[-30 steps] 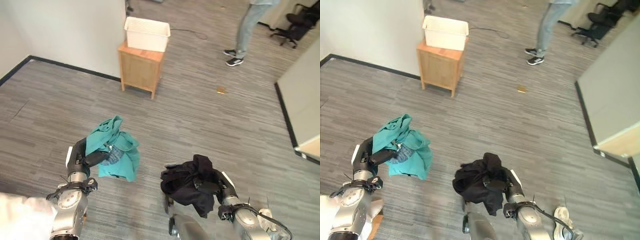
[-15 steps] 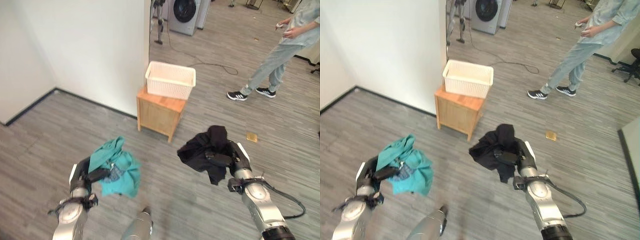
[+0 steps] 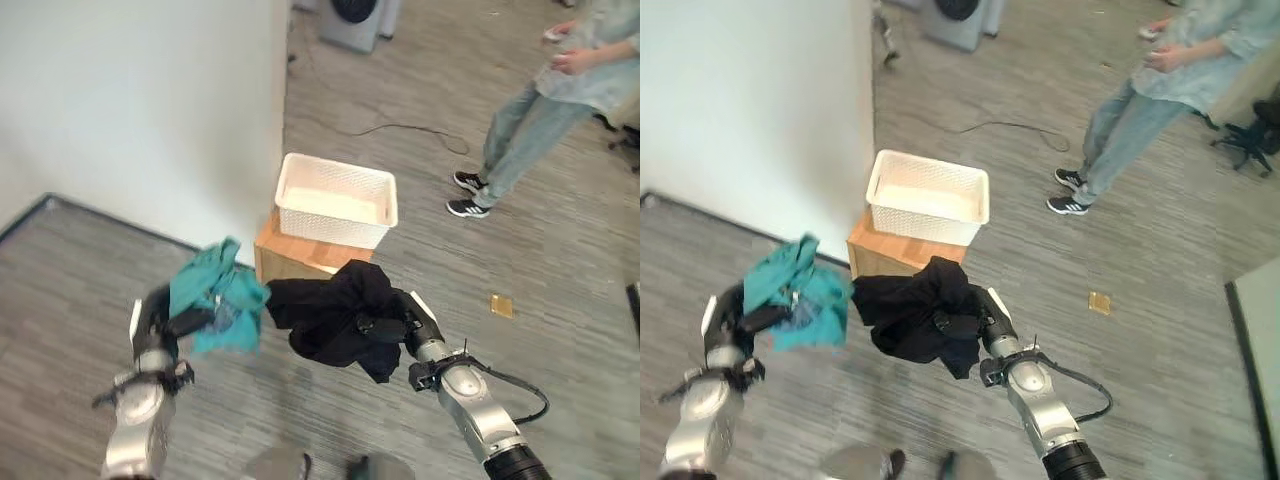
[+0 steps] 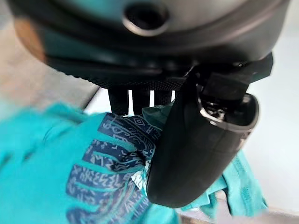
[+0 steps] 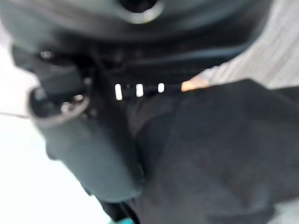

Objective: Pick up bed clothes into laundry basket.

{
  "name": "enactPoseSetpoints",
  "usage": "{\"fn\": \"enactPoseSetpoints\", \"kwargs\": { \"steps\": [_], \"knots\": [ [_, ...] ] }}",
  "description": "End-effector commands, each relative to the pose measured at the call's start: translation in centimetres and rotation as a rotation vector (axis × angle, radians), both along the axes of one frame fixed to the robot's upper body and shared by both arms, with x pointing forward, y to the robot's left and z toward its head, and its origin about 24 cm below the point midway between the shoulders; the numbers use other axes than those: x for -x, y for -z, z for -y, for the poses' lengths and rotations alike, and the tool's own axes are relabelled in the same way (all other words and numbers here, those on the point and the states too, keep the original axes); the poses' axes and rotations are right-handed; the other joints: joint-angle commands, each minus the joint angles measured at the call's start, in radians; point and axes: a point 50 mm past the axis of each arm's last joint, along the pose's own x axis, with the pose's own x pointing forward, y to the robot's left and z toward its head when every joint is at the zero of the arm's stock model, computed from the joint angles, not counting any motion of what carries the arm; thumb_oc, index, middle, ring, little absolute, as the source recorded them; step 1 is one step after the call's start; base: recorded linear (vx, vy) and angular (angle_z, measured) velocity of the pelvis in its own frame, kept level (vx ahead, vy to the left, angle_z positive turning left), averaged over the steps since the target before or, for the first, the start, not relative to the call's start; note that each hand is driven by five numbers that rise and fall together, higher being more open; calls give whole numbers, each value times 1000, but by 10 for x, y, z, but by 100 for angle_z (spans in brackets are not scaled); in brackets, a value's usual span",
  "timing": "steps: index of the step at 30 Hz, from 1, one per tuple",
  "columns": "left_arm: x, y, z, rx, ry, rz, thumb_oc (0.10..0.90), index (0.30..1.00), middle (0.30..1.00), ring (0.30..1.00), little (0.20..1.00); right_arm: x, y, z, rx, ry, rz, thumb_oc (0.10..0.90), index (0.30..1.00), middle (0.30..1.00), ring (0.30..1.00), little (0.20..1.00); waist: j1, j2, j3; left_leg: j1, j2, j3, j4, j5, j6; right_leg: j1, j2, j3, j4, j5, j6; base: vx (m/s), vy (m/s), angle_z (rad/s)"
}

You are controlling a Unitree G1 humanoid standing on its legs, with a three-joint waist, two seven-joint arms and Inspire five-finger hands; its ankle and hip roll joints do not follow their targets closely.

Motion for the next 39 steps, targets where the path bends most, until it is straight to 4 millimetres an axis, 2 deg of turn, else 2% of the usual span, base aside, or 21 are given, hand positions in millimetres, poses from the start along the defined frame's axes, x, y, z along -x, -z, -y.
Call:
{"fn": "enactPoseSetpoints", "kwargs": {
  "steps": [1,2,3,4,5,6,8,11,12,15,16,17,18,21,23,25,26,32,35,37,39],
  "knots": [
    [-7,-44,12,-92,103,215,400,300,300,300,300,-12,-70,31,6,73,344,400,300,300,300,300,-55,67,-134,183,102,-167,-254,17,23,86,15,79,-256,168,13,238,-213,113],
    [-9,-44,12,-92,105,216,400,300,300,300,300,-12,-70,32,6,77,345,400,300,300,300,300,-58,69,-136,181,105,-174,-255,17,22,91,14,71,-265,171,13,285,-309,169],
    [-11,-45,14,-97,111,221,400,300,300,300,300,-10,-73,36,21,87,358,400,300,300,300,300,-56,61,-139,189,127,-178,-260,15,-2,90,2,51,-265,184,28,292,-384,141],
    [-16,-49,20,-97,133,244,400,300,300,300,300,-9,-82,41,20,96,395,400,300,300,300,300,-64,62,-151,177,171,-203,-249,17,-33,114,7,6,-231,130,17,344,-531,93],
    [-15,-48,20,-90,129,245,400,300,300,300,300,-11,-87,41,21,108,420,400,300,300,300,300,-68,54,-156,173,194,-200,-254,27,-51,108,1,-24,-208,120,17,322,-569,100],
    [-15,-46,23,-66,126,247,400,300,300,300,300,-12,-91,43,32,112,437,400,300,300,300,300,-75,64,-163,185,255,-189,-262,58,-79,106,26,-52,-171,90,6,258,-486,102],
    [-20,-42,31,-1,132,253,400,300,300,300,300,-15,-104,49,43,128,492,400,300,300,300,300,-92,71,-163,127,309,-140,-192,145,-98,144,46,-105,-182,54,-17,258,-444,73],
    [-22,-37,38,9,165,221,400,300,300,300,300,-21,-130,58,74,164,589,400,300,300,300,300,-107,41,-131,1,271,-35,-55,171,-41,197,53,-141,-222,49,-59,72,-414,56],
    [-21,-35,38,7,169,212,400,300,300,300,300,-21,-139,58,81,163,621,400,300,300,300,300,-109,38,-135,0,255,-1,-45,150,-38,208,58,-156,-233,42,-66,53,-387,66],
    [-17,-30,40,46,184,200,400,300,300,300,300,-29,-163,61,106,170,697,400,300,300,300,300,-91,42,-142,9,148,42,-49,69,-32,230,70,-183,-254,42,-76,65,-257,30],
    [-17,-30,40,47,184,200,400,300,300,300,300,-30,-163,61,106,170,697,400,300,300,300,300,-91,43,-141,10,147,43,-46,66,-30,232,69,-182,-255,40,-75,81,-188,-8],
    [-12,-22,39,41,191,166,400,300,300,300,300,-30,-179,65,145,180,759,400,300,300,300,300,-82,49,-158,20,63,87,-113,19,4,241,86,-190,-266,34,-81,109,-171,-3],
    [-7,-17,37,28,195,134,400,300,300,300,300,-32,-196,66,195,190,823,400,300,300,300,300,-71,61,-178,44,30,87,-181,22,35,239,116,-187,-263,21,-83,106,-176,1],
    [-6,-15,38,20,204,124,400,300,300,300,300,-37,-205,65,193,202,854,400,300,300,300,300,-65,67,-177,57,8,58,-205,48,42,239,132,-165,-264,27,-92,54,-38,-44],
    [-6,-16,38,8,214,122,400,300,300,300,300,-35,-216,70,224,209,887,400,300,300,300,300,-75,71,-190,79,30,72,-272,76,36,248,139,-177,-272,25,-100,70,-8,1],
    [-3,-16,37,3,215,121,400,300,300,300,300,-39,-223,70,291,192,896,400,300,300,300,300,-71,72,-201,103,29,38,-317,96,36,259,146,-174,-288,25,-104,103,-16,7],
    [0,-15,37,11,225,115,400,300,300,300,300,-47,-224,78,376,198,853,400,300,300,300,300,-65,68,-207,114,35,36,-333,105,34,268,148,-173,-296,25,-105,104,-10,12],
    [5,-11,41,40,271,87,400,300,300,300,300,-80,-211,102,604,208,622,400,300,300,300,300,-42,63,-203,119,39,24,-356,114,32,275,151,-168,-321,38,-105,45,-9,2],
    [9,-10,39,54,277,77,400,300,300,300,300,-94,-209,118,638,259,516,400,300,300,300,300,-34,65,-196,117,41,26,-358,108,33,278,156,-166,-334,39,-104,31,4,-3],
    [12,-9,37,52,282,62,400,300,300,300,300,-101,-216,133,738,298,450,400,300,300,300,300,-28,65,-188,105,38,24,-358,115,32,273,157,-172,-344,46,-102,-5,9,-2],
    [12,-10,36,49,281,65,400,300,300,300,300,-104,-220,133,748,301,448,400,300,300,300,300,-31,68,-184,99,37,25,-358,118,31,269,156,-173,-346,48,-101,-23,10,3]
  ]
}}
